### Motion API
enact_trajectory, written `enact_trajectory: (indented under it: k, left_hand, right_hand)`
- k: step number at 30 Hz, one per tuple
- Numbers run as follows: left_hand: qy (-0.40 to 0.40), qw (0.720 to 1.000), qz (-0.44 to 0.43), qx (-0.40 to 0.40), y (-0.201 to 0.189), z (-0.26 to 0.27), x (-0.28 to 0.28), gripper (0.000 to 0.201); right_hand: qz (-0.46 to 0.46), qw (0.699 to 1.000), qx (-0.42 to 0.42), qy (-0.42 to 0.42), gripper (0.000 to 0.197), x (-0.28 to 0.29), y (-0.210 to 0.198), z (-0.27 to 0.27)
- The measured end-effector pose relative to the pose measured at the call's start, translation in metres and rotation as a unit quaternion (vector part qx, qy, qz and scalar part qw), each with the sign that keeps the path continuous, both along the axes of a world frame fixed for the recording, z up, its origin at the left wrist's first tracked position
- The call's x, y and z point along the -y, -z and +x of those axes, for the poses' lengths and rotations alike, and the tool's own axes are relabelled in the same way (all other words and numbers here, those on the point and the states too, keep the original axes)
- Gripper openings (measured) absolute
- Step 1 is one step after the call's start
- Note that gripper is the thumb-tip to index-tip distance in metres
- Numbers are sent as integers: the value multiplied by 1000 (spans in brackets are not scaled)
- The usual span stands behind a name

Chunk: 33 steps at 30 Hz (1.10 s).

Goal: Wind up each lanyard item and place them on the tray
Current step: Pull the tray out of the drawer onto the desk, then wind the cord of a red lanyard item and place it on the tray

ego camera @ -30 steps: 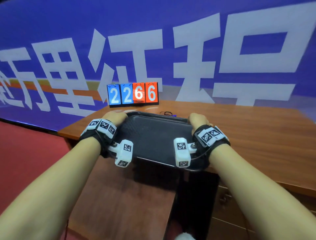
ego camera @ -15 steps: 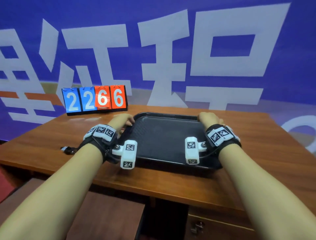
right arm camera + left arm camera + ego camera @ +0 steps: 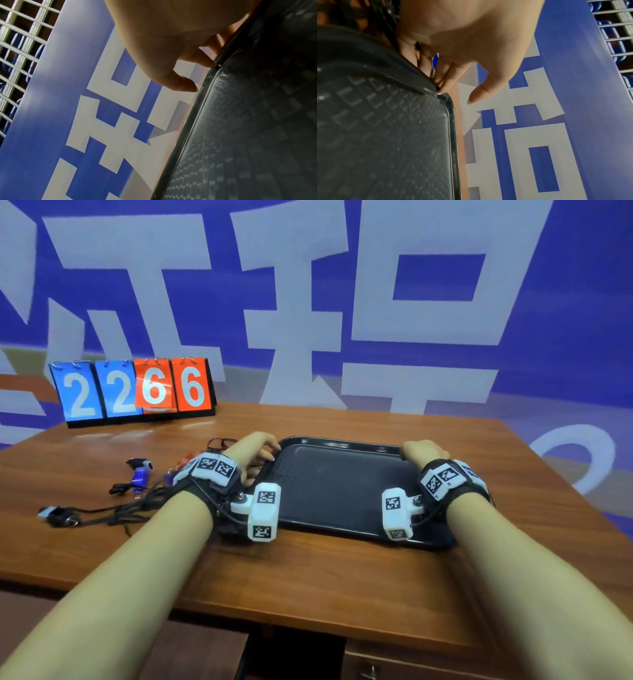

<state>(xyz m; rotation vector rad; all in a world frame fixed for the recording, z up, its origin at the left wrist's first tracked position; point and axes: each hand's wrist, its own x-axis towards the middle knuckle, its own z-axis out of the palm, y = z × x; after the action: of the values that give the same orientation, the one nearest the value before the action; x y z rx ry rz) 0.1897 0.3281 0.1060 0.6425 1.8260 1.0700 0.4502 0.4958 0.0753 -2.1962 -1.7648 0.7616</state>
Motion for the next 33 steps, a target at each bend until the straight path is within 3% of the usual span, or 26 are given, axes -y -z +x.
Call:
enact_trajectory:
  k: [7,12,18,21,27,33]
  left_hand:
    - [3,1000,-9,-3,7,-5,-5,24]
    - [24,1000,2,0,8,-4,1,15]
    - [43,998,54,6,-4,2,22,24]
    - [36,996,74,-17,-11,5,36,38]
    - [10,989,137,-48,-15,-2,68,29]
    - [-3,986,159,-43,-13,-28,100,14]
  right_hand:
    - [5,1000,-1,-3,30,7,-6,-2]
    - [4,997,-69,-15,37,10,-9,1]
    - [48,989,-132,-52,35,41,-31,-13]
    - [70,969,-213,-102,31,70,-43,-31]
    - [84,909,-335,-232,23,142,-46,-79]
    - [-49,866,-373,-329,26,172,-39,-137]
